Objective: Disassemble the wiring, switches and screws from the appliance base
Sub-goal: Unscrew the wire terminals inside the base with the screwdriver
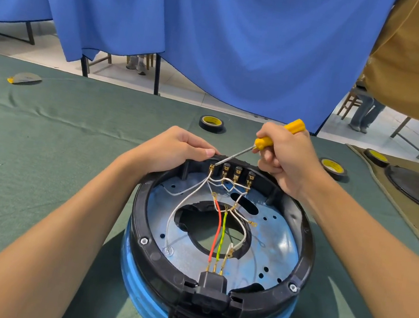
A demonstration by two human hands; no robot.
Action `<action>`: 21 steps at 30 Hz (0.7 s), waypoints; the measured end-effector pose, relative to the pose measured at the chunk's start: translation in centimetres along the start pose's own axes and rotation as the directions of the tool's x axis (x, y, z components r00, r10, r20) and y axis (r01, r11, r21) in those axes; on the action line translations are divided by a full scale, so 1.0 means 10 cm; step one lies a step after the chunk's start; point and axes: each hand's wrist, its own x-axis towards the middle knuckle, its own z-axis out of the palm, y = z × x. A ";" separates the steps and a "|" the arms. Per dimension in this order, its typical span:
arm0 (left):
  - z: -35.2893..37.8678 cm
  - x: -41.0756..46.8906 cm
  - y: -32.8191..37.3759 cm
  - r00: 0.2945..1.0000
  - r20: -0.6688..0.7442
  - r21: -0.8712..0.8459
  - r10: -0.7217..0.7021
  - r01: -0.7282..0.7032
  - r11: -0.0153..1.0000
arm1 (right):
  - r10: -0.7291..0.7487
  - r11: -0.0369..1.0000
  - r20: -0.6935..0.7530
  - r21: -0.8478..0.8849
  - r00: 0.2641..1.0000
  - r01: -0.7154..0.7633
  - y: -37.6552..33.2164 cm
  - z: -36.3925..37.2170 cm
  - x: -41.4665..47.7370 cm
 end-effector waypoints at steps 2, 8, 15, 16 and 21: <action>0.00 0.00 0.00 1.000 -0.002 0.013 -0.001 0.001 1.000 | 0.045 0.999 0.035 -0.014 0.998 -0.044 -0.01 0.02 0.06; 0.00 0.00 0.01 1.000 0.004 0.001 -0.013 0.013 1.000 | 0.021 0.993 0.080 -0.121 0.997 -0.011 0.00 0.13 0.08; 0.01 -0.02 0.04 1.000 0.011 0.035 -0.016 0.016 0.999 | -0.046 0.996 0.000 0.077 0.999 0.046 -0.02 -0.10 -0.06; 0.00 -0.02 0.06 1.000 0.010 0.092 -0.016 0.015 0.996 | -0.087 0.994 -0.012 0.066 0.996 0.087 -0.02 -0.15 -0.12; -0.06 -0.02 0.25 0.995 -0.083 0.394 0.056 -0.019 0.919 | -0.158 0.963 -0.309 0.161 0.938 0.215 0.13 -0.41 -0.30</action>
